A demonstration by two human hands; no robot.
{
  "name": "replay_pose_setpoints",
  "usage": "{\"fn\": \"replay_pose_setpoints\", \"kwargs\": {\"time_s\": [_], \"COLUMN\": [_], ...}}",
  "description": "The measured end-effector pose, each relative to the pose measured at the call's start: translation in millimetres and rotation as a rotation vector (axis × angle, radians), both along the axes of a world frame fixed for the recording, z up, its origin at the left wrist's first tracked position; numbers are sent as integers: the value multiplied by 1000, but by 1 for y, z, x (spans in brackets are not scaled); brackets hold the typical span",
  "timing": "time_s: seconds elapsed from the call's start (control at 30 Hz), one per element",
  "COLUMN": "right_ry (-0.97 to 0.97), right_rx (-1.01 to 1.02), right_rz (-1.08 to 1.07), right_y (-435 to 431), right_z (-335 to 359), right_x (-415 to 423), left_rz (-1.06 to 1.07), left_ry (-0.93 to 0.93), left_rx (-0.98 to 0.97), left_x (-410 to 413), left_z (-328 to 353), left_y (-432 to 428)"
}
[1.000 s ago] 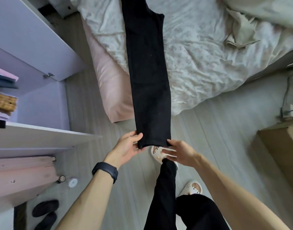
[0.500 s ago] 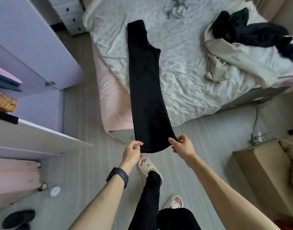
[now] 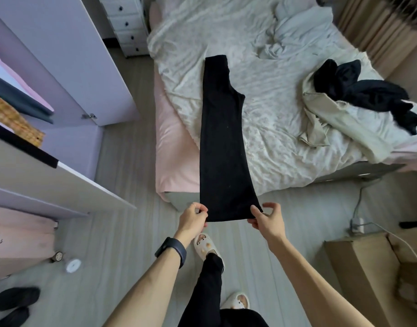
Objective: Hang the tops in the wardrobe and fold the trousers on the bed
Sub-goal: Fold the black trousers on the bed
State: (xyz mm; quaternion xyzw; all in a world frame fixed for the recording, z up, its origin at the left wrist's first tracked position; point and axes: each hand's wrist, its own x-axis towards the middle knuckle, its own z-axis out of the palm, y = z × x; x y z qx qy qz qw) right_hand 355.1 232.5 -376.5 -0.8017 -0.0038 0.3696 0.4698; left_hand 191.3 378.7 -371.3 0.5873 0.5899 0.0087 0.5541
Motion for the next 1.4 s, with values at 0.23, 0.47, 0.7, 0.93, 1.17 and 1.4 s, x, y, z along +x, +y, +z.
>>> {"fn": "replay_pose_setpoints", "kwargs": {"time_s": [0.23, 0.47, 0.7, 0.93, 1.17, 1.4], "right_ry": [-260, -278, -640, -698, -679, -508], "right_rx": [32, -14, 14, -11, -68, -86], "right_rz": [231, 477, 612, 695, 647, 422], "right_y": [-48, -89, -31, 92, 234, 365], "right_z": [46, 52, 67, 76, 81, 77], "right_x": [-28, -36, 34, 145, 240, 321], "left_rz": [-168, -513, -418, -349, -345, -224], "left_ry": [-74, 79, -62, -141, -211, -228], "left_rx": [7, 306, 508, 426, 267, 262], "left_x": [-36, -76, -26, 87, 197, 287], "left_z": [36, 38, 67, 73, 71, 50], "left_y": [-34, -61, 14, 146, 287, 404]}}
